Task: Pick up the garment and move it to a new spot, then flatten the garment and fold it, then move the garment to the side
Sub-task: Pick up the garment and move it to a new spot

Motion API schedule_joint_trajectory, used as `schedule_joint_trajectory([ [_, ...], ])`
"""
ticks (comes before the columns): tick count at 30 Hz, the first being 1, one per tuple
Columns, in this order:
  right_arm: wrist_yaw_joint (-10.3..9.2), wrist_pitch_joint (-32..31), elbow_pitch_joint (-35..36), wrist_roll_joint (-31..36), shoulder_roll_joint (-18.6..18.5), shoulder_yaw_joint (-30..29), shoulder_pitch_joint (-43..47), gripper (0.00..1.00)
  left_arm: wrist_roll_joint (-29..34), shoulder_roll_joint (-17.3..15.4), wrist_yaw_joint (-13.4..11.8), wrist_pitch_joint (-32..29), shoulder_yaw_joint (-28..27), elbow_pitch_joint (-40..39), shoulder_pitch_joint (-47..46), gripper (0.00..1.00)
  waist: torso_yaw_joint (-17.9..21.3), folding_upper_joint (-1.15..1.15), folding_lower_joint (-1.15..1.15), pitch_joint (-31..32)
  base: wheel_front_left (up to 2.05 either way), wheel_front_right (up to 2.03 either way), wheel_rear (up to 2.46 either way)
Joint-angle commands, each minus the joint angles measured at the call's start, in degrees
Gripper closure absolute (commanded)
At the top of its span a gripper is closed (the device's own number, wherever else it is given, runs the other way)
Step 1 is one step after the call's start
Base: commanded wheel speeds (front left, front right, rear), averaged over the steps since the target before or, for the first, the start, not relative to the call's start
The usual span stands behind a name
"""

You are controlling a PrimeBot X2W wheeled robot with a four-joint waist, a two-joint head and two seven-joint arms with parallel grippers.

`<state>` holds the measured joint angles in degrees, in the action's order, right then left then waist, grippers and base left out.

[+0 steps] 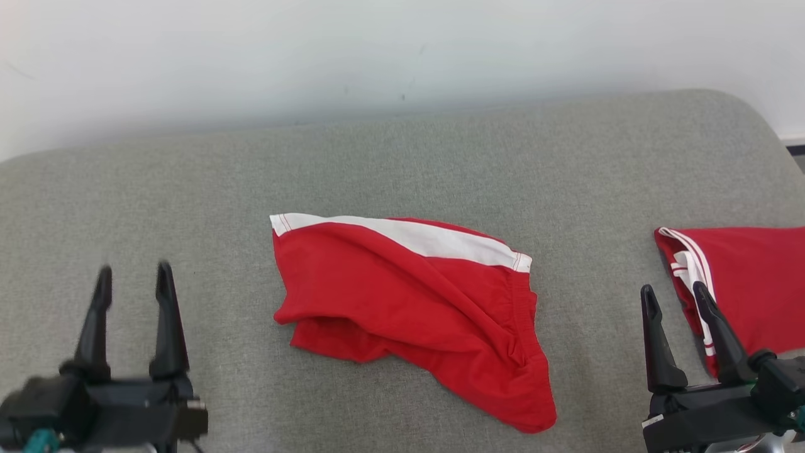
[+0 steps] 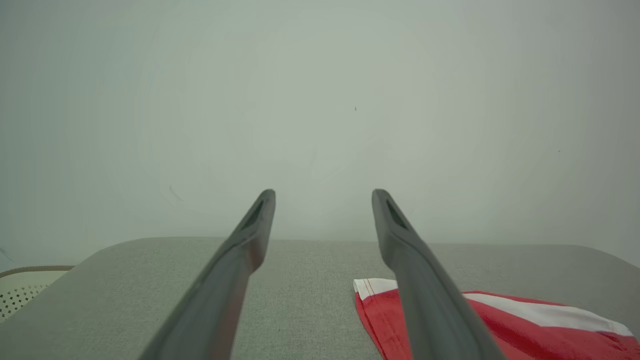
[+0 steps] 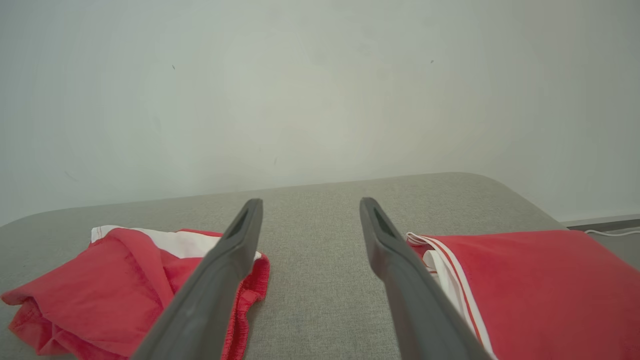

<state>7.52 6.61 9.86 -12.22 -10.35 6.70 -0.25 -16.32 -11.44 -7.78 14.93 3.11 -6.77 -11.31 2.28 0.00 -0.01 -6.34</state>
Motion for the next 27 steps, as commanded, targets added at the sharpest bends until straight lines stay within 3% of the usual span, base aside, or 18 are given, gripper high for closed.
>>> schedule_joint_trajectory([
  [1, -0.06, 0.3, -0.1, 0.4, -0.4, 0.0, 0.6, 0.0, 0.8, 0.2, 0.6, 0.2, -0.5, 0.2, 1.7, 0.0, -0.3, 0.0, 0.01, 0.9, 0.0, 0.0, 0.0],
  [9, -0.06, -0.4, -1.7, 1.8, -0.2, -0.2, 3.0, 0.0, 4.2, 0.8, 3.5, 0.2, -0.6, 3.2, 7.5, 0.0, -0.9, 0.0, 0.01, 4.2, 0.0, 0.0, 0.0],
  [27, -0.06, -2.4, -1.2, 3.2, 2.3, -2.3, 6.8, 0.0, 7.1, 2.4, 4.2, 0.2, -0.9, 6.6, 8.9, 0.0, -1.9, 0.0, 0.01, 6.8, 0.0, 0.0, 0.0],
])
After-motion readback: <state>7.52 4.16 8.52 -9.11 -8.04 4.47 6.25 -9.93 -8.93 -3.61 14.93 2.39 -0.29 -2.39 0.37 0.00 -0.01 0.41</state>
